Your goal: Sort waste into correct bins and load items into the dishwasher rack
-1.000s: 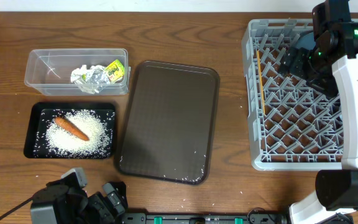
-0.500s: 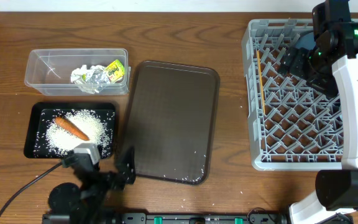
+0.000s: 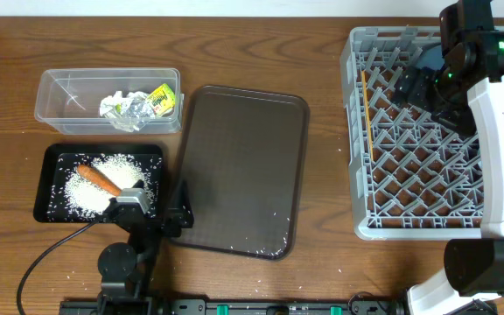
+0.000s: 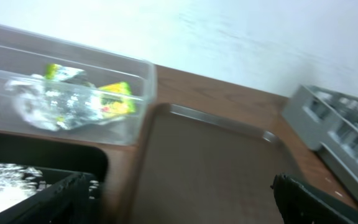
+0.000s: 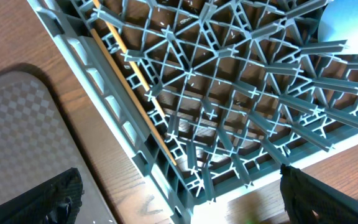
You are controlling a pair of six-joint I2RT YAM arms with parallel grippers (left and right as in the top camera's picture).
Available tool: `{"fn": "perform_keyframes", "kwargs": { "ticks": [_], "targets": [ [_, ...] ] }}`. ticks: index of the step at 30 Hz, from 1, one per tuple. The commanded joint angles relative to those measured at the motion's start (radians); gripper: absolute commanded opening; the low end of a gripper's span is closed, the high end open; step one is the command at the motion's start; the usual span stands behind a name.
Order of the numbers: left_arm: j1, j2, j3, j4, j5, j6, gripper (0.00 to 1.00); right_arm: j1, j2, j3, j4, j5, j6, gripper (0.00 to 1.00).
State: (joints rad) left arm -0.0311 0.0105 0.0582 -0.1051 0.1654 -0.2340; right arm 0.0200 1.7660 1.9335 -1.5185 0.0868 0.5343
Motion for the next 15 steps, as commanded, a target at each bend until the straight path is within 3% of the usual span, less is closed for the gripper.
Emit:
{"fn": "perform_keyframes", "kwargs": {
  "ticks": [1, 9, 15],
  "targets": [
    [0.024, -0.009, -0.036, 0.000, -0.101, 0.016, 0.97, 0.006, 0.003, -0.002, 0.000, 0.014, 0.000, 0.99],
    [0.057, -0.009, -0.055, 0.051, -0.106, 0.016, 0.97, 0.006, 0.003, -0.002, 0.000, 0.014, 0.000, 0.99],
    [0.062, -0.009, -0.055, 0.195, -0.133, 0.017, 0.97, 0.006, 0.003, -0.002, 0.000, 0.014, 0.000, 0.99]
  ]
}}
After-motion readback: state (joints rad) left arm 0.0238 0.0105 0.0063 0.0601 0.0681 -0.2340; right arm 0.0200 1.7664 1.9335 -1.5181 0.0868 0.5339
